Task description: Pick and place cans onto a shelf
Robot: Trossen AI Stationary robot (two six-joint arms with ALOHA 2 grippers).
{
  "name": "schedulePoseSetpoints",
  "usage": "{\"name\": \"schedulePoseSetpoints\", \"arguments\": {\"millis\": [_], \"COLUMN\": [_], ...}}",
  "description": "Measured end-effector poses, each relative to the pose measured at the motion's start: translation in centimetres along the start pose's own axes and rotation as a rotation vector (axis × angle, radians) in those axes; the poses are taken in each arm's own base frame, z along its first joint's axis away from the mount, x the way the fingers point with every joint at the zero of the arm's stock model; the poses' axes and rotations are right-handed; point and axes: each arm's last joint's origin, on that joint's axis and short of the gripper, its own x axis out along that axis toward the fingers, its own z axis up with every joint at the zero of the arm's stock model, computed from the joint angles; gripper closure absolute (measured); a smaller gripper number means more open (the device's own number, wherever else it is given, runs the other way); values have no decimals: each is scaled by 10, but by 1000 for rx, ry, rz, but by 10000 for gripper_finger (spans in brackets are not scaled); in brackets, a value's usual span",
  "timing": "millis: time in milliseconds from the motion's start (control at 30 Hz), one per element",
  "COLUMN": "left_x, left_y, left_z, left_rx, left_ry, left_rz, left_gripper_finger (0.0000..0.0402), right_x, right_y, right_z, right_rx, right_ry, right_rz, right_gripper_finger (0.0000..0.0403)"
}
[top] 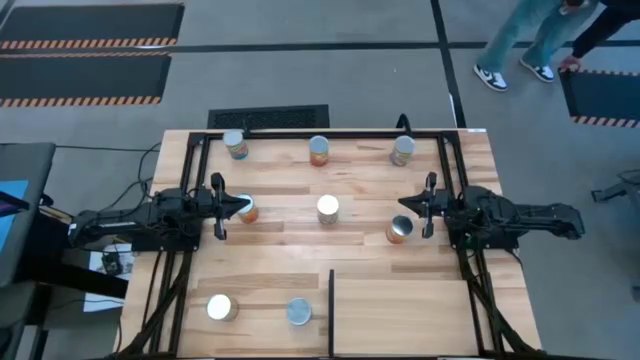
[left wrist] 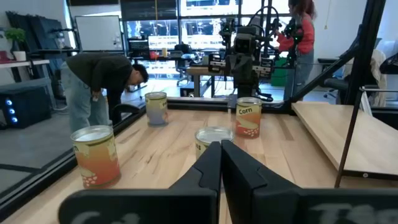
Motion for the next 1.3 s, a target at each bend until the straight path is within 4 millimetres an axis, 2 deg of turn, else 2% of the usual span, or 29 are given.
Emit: {"name": "schedulePoseSetpoints", "arguments": {"millis": [1300], "left_x": [0], "left_y": [0], "left_z": [2], "left_rx": [18], "left_ry": [-17], "left_rz": [9], "left_gripper_finger": [401], "right_x": [0], "right_y": [0], "right_z": [0], "right_rx": [0], "right_ry": [0], "right_rz": [0], "right_gripper_finger": [369]}}
